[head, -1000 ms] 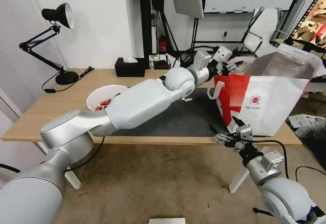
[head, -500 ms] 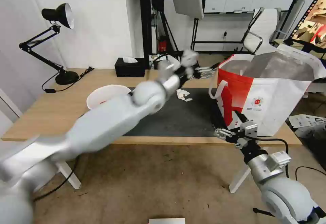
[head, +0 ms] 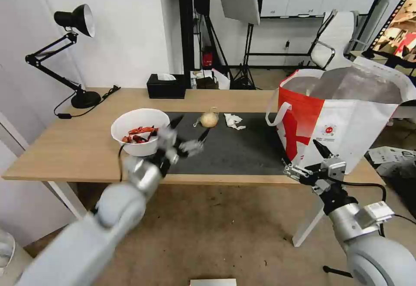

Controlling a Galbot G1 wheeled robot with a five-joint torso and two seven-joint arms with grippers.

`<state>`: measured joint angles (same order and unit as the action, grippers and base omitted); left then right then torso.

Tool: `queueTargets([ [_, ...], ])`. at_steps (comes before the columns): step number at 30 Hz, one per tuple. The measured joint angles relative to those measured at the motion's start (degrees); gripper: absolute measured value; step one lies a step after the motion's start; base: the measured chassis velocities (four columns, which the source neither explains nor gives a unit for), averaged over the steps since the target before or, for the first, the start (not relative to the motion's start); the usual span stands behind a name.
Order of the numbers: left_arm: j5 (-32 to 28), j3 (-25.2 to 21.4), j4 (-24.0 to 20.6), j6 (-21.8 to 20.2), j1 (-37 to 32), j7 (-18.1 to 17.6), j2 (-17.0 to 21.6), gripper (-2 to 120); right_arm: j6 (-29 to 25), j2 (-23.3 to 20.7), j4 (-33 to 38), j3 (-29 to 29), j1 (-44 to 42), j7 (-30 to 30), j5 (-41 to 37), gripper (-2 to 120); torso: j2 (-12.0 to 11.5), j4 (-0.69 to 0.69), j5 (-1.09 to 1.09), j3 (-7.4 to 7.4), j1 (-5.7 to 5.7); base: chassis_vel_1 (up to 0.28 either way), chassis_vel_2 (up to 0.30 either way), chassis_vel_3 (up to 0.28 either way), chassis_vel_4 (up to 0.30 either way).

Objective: Pick up the trash from the table and place it into the takeout bag.

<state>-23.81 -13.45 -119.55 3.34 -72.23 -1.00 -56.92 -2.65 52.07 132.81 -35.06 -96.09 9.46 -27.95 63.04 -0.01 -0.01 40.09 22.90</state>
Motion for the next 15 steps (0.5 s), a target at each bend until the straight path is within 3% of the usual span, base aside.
queueTargets([
  [1,0.00,0.00,0.00,0.00,0.00,0.00,0.00,100,0.00,0.00,0.00,0.00,0.00,0.00,0.00,100,0.00,0.00,0.00,0.00,0.00,0.000,0.000,0.000,0.000],
  [4,7.45,-5.79,-0.80,2.74,-10.51,-0.30,-5.27,100,-4.66,2.97,-2.14,0.06,-2.67,-0.10,3.11,100,0.00,0.01,0.03,0.00,0.00,0.000,0.000,0.000,0.000],
  [5,7.45,-5.79,-0.80,2.74,-10.51,-0.30,-5.27,100,-4.66,2.97,-2.14,0.06,-2.67,-0.10,3.11,100,0.00,0.01,0.03,0.00,0.00,0.000,0.000,0.000,0.000],
  [9,14.32,-10.07,-0.14,6.91,-18.04,-0.34,-10.10,100,-12.19,6.81,-8.03,1.59,-5.26,-0.96,8.59,100,-0.01,0.01,0.02,0.01,0.01,0.000,0.000,0.000,0.000],
  [15,16.82,-11.26,0.46,7.28,-20.74,-0.34,-12.60,100,-17.12,9.97,-12.70,3.50,-6.12,-1.31,12.26,100,-0.01,0.00,0.02,0.01,0.01,0.000,0.000,0.000,0.000],
])
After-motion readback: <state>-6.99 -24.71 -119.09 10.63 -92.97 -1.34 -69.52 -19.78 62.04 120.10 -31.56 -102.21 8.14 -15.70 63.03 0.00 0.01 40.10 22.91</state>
